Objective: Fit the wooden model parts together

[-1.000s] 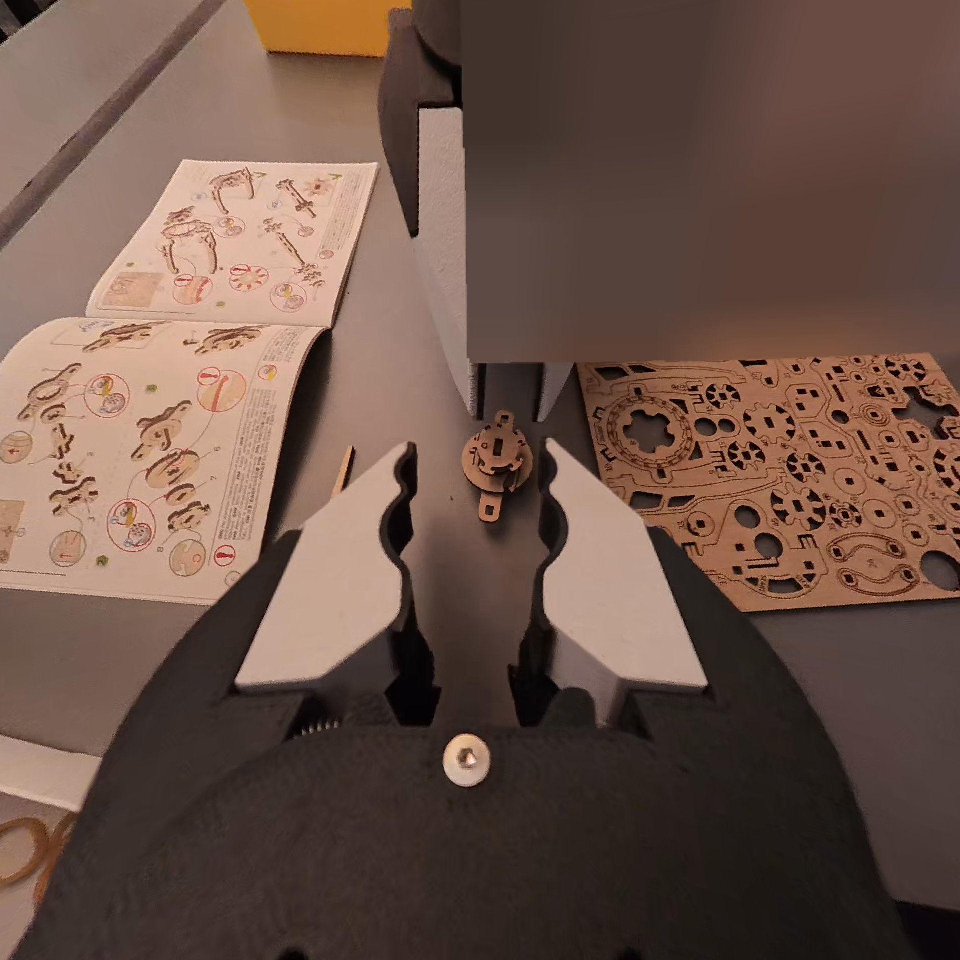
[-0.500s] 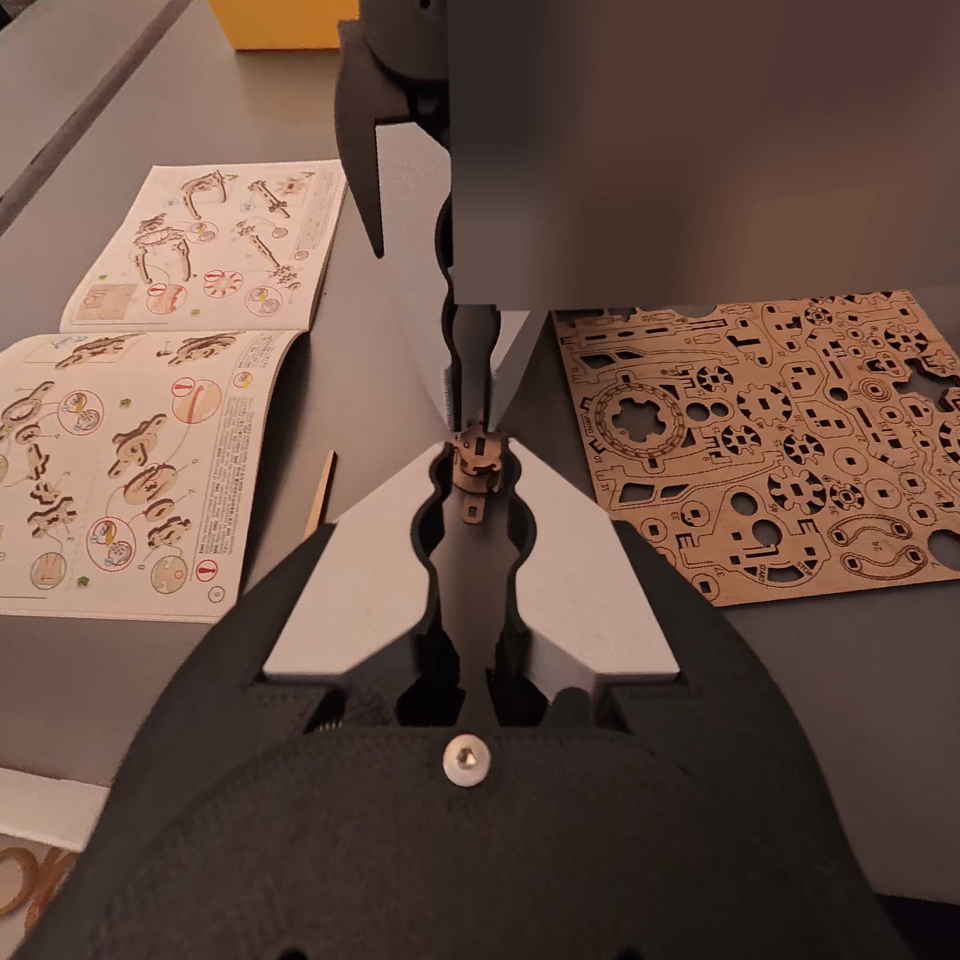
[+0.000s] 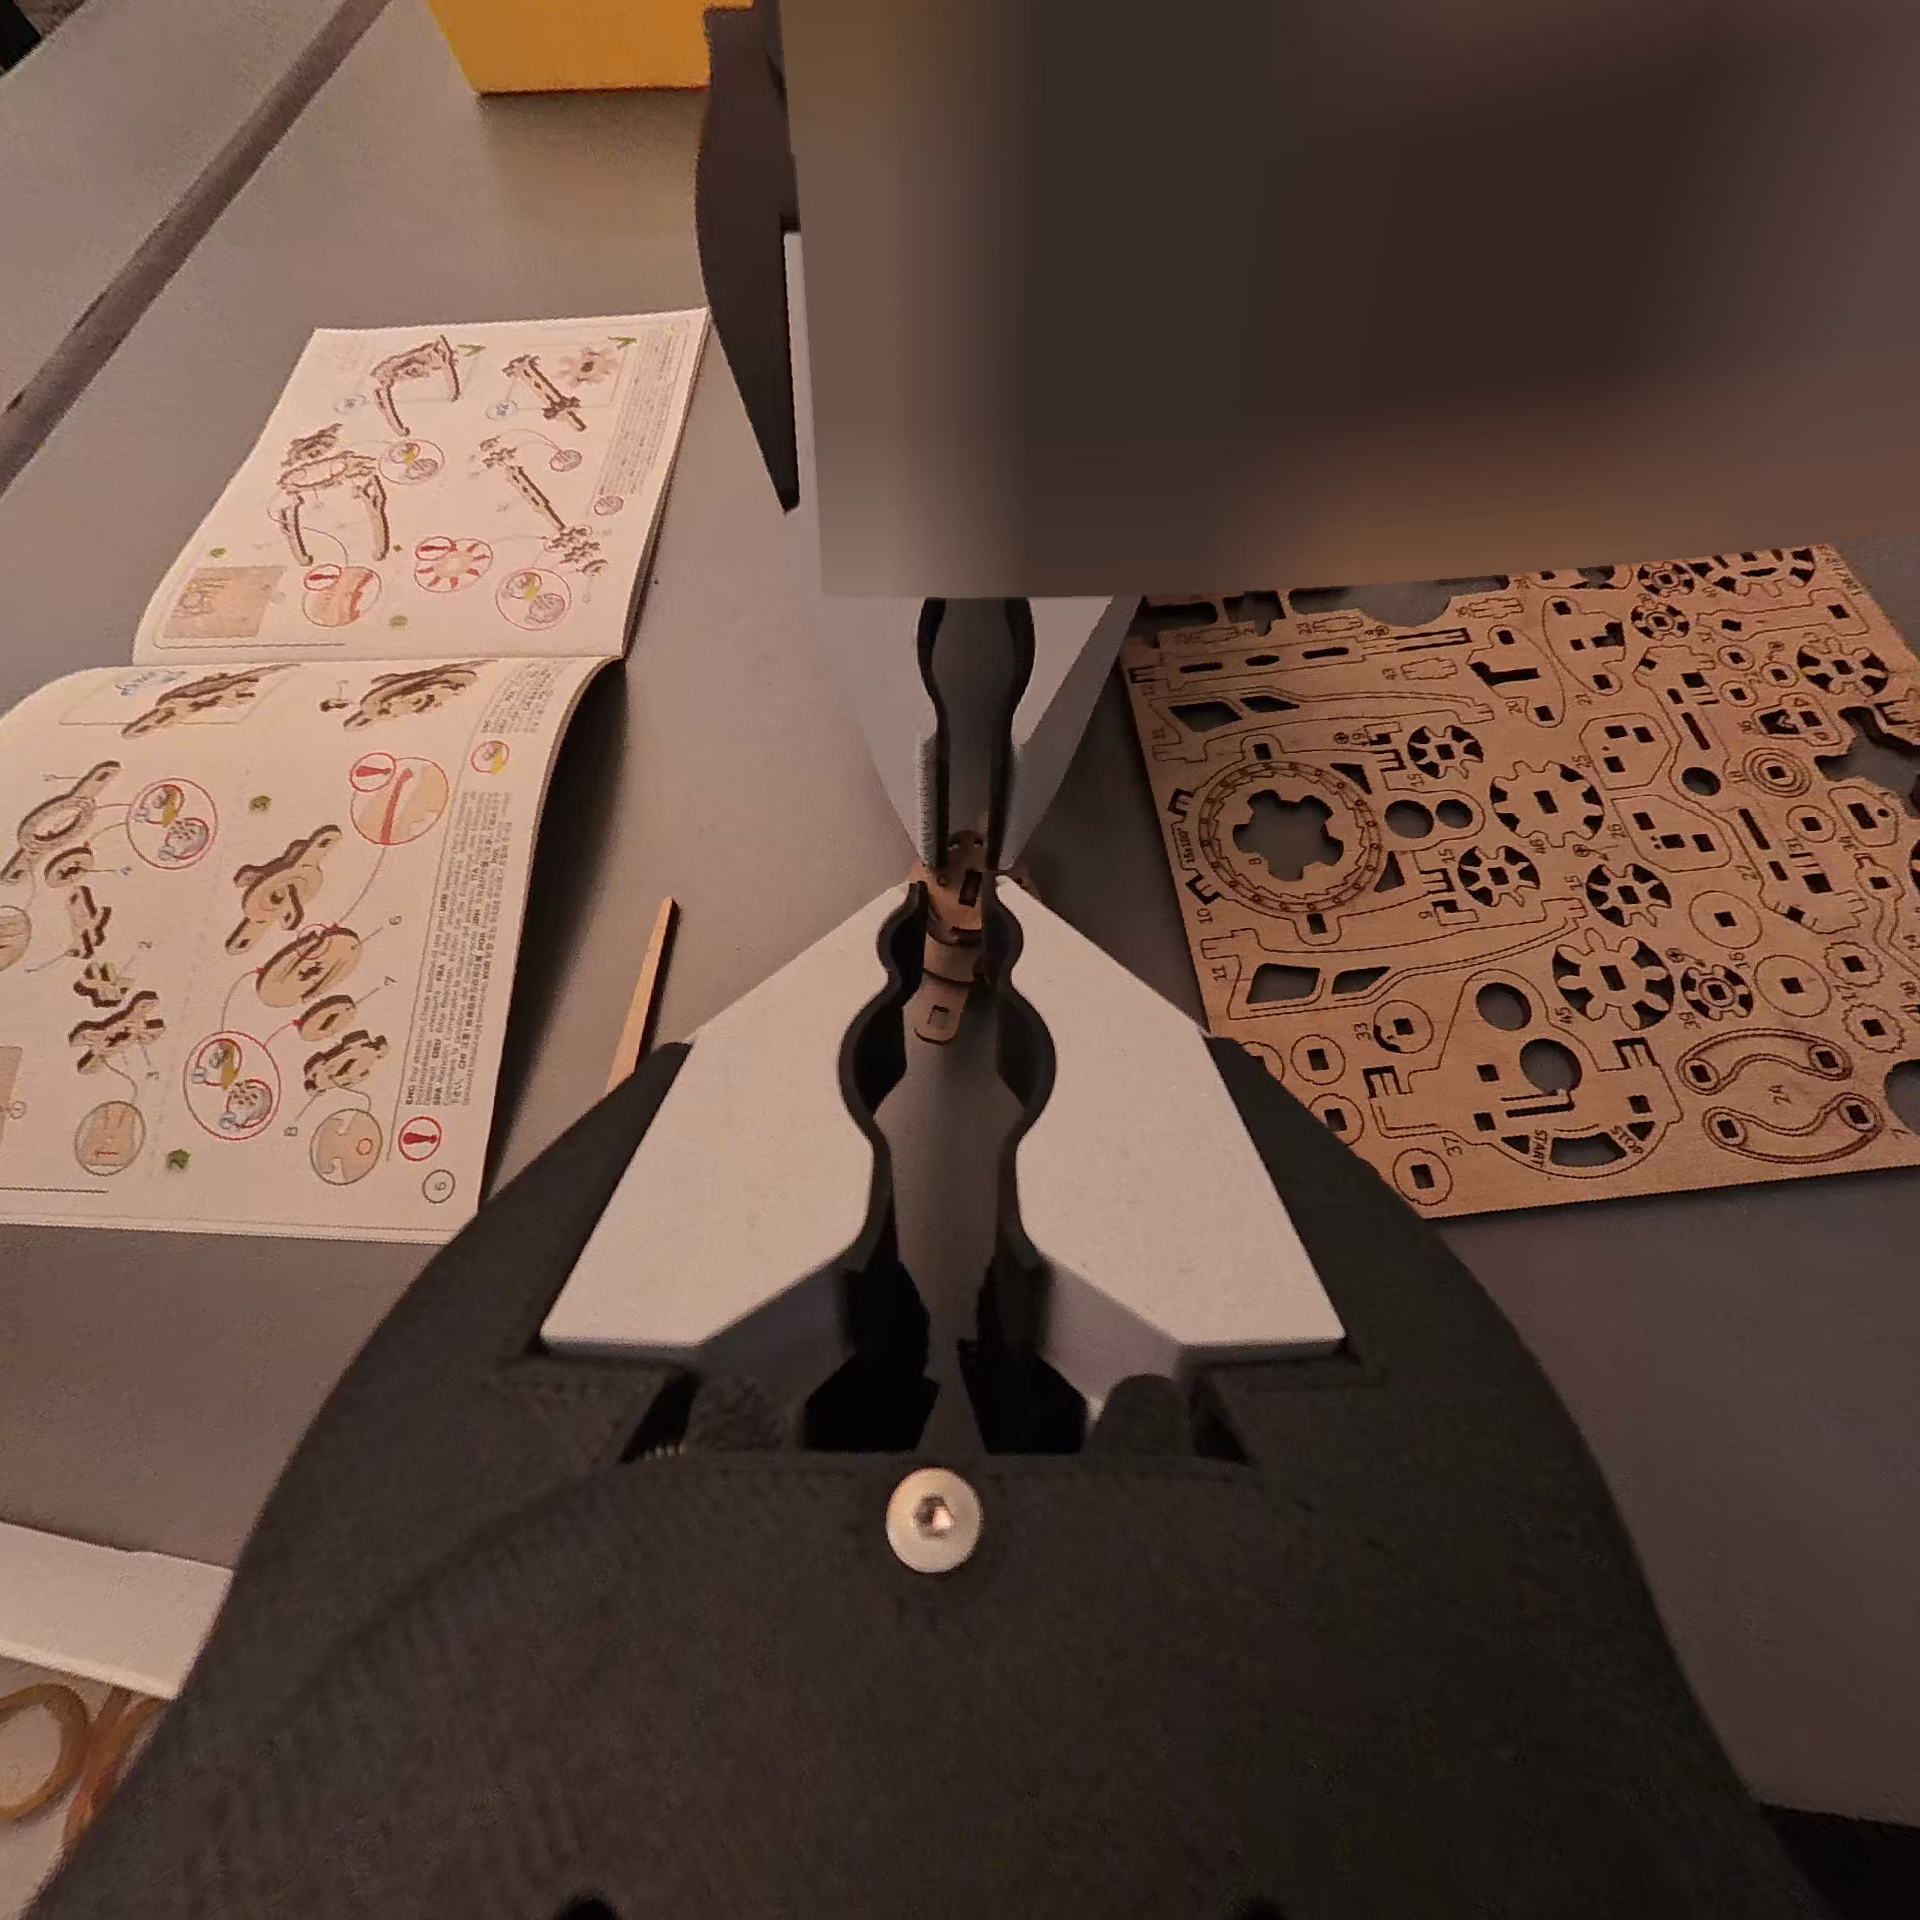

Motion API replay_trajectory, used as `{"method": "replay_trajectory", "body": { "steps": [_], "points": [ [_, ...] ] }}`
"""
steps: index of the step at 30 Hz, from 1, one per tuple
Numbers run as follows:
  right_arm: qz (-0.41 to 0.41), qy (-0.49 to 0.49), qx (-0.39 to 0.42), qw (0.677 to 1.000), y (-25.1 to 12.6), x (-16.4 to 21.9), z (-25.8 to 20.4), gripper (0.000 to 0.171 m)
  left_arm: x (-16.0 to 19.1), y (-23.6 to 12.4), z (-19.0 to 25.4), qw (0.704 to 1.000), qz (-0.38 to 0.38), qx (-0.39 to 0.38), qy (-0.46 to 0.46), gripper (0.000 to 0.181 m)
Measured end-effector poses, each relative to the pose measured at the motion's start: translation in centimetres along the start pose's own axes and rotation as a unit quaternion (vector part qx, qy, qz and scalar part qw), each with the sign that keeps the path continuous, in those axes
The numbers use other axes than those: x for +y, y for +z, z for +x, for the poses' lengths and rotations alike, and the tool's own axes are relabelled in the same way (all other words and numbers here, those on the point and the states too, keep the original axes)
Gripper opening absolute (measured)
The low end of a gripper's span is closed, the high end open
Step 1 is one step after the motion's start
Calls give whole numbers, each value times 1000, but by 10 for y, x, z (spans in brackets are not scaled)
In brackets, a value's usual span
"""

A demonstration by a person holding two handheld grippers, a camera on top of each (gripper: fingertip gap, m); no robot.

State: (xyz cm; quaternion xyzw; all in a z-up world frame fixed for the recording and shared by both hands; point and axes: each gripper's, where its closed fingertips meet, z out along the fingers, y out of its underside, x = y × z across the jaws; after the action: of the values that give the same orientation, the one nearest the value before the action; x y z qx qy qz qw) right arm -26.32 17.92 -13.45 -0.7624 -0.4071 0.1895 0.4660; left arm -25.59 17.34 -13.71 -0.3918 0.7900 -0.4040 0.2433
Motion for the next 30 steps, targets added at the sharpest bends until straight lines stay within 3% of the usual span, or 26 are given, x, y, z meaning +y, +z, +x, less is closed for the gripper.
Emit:
{"method": "replay_trajectory", "body": {
  "steps": [22, 28, 30],
  "points": [
    [-18, 44, -21, 999, 1, 4, -2, 5, 0, 1, 0, 1000, -4, -9, 15, 13],
    [-7, 43, -19, 999, 0, 4, -1, 4, -7, -6, 1, 1000, 25, 10, -2, 0],
    [-4, 42, -22, 999, 1, 3, -2, 4, -3, -4, 0, 1000, 12, 6, 2, 9]
  ]
}}
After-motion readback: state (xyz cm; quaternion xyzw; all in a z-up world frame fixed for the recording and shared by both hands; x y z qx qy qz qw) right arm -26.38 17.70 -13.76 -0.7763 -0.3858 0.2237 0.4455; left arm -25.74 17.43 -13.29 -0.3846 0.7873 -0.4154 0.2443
